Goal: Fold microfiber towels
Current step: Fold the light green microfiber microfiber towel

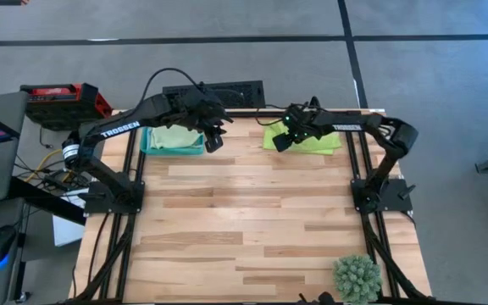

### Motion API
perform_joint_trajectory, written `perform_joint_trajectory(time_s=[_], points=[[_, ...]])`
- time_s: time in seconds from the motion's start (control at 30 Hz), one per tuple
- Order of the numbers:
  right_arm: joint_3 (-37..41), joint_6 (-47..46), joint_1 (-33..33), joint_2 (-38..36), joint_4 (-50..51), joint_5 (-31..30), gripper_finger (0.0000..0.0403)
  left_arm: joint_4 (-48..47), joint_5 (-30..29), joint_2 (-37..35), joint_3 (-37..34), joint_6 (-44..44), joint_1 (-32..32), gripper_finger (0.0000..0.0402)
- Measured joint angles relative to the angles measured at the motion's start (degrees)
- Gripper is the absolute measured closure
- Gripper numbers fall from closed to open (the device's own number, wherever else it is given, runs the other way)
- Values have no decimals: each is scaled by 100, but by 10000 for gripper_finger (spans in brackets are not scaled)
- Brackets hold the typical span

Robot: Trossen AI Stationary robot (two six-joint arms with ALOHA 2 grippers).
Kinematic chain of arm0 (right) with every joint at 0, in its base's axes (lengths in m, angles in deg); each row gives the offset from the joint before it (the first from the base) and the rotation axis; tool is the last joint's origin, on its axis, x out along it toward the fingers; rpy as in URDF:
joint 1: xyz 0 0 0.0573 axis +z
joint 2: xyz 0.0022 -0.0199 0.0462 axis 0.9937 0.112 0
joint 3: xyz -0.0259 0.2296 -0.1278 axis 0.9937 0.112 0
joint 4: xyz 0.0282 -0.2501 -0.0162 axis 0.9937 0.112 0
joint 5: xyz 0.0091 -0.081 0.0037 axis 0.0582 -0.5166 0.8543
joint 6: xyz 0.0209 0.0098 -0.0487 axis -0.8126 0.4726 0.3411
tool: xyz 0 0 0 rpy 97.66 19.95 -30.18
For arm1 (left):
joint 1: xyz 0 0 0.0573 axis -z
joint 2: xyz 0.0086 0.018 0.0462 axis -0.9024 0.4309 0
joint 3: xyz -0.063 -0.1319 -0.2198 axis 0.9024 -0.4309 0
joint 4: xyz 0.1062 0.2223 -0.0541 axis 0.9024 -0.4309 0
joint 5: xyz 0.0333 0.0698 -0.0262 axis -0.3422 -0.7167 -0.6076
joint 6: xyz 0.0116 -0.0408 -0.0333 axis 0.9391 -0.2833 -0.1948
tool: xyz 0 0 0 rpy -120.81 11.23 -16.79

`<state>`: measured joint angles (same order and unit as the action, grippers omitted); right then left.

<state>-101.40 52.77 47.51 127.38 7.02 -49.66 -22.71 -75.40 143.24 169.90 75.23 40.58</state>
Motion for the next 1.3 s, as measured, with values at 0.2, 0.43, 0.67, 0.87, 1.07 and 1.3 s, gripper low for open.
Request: perform_joint_trajectory(time_s=[0.2,0.43,0.67,0.87,1.07,1.3], points=[[0,6,-24,314,54,152,182,-1,0,0,0,-19,13,269],[-35,68,257,459,161,620,182,-134,2,0,0,-14,13,269],[-26,-50,1031,470,233,984,182,-443,4,0,0,-25,13,269],[-15,-473,1890,479,186,1155,182,-1126,6,0,0,-369,22,269],[0,-1636,2656,494,-295,1430,182,-1710,90,0,-2,-738,221,269],[25,-2350,3384,529,-1067,1543,182,-2229,77,0,-2,-1236,775,269]])
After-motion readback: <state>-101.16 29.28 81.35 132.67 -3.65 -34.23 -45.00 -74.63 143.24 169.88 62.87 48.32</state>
